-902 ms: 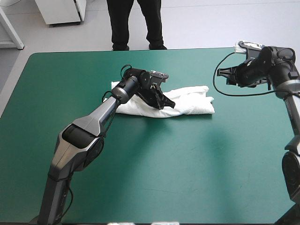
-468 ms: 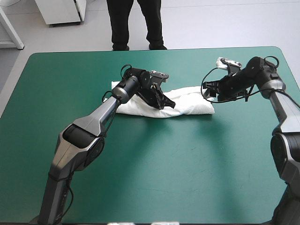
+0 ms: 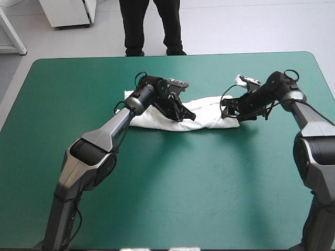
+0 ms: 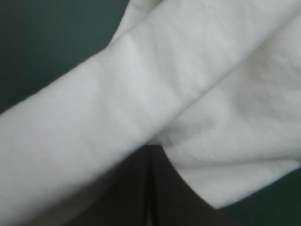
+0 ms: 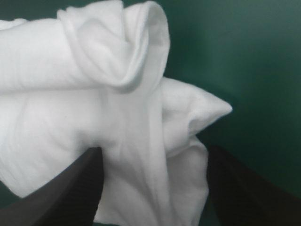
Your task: Fold the cloth
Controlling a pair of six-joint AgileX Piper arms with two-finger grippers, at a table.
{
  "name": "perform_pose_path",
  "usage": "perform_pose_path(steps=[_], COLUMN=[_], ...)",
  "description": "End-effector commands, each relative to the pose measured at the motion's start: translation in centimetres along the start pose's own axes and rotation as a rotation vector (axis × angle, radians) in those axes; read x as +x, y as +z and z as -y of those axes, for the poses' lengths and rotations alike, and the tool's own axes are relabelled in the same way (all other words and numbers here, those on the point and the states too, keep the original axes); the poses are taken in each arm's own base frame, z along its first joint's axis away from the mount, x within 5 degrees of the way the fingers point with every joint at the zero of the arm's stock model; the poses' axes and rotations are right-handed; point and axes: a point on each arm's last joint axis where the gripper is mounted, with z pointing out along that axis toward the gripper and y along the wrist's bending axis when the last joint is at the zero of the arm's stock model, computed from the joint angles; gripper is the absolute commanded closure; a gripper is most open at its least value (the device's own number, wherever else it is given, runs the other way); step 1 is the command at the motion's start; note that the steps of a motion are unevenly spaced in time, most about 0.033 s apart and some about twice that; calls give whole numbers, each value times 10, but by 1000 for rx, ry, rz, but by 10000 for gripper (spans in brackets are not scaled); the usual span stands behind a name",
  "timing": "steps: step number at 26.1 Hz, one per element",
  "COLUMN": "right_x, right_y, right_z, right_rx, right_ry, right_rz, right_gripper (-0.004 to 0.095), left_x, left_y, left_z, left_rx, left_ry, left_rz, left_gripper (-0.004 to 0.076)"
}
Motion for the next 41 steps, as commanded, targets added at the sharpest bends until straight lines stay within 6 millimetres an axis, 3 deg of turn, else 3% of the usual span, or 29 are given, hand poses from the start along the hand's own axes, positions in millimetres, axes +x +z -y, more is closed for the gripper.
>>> perform_pose_path(steps=[1, 6, 10, 14, 19, 26, 32, 35, 37, 41], right_x=[-5, -1, -5, -12, -19, -12, 2, 2, 1, 1], right_y=[-9, 8, 4, -12, -46, -94, -116, -116, -116, -116], right_z=[-25, -34, -37, -45, -66, -117, -145, -145, -144, -144], right_rx=[-42, -21, -12, -20, -66, -146, -190, -188, -177, -176], right_ry=[-50, -56, -56, -79, -122, -218, -277, -277, -286, -291], right_rz=[51, 19, 50, 95, 165, 268, 304, 307, 312, 317], right_gripper=[335, 545, 930, 925, 925, 925, 925, 925, 925, 925], left_x=[-3, 0, 1, 1, 1, 1, 1, 0, -1, 5], left_y=[-24, -24, -24, -24, -25, -25, -24, -25, -35, -80], left_z=[11, 10, 10, 10, 10, 10, 10, 8, 8, 6], left_rx=[25, 27, 26, 26, 27, 27, 22, 18, 12, -56], left_ry=[10, 8, 9, 9, 9, 9, 11, 8, -4, -4], left_rz=[19, -15, -24, -26, -28, -28, -21, -10, -9, -27], left_gripper=[734, 734, 734, 734, 734, 734, 734, 734, 734, 734])
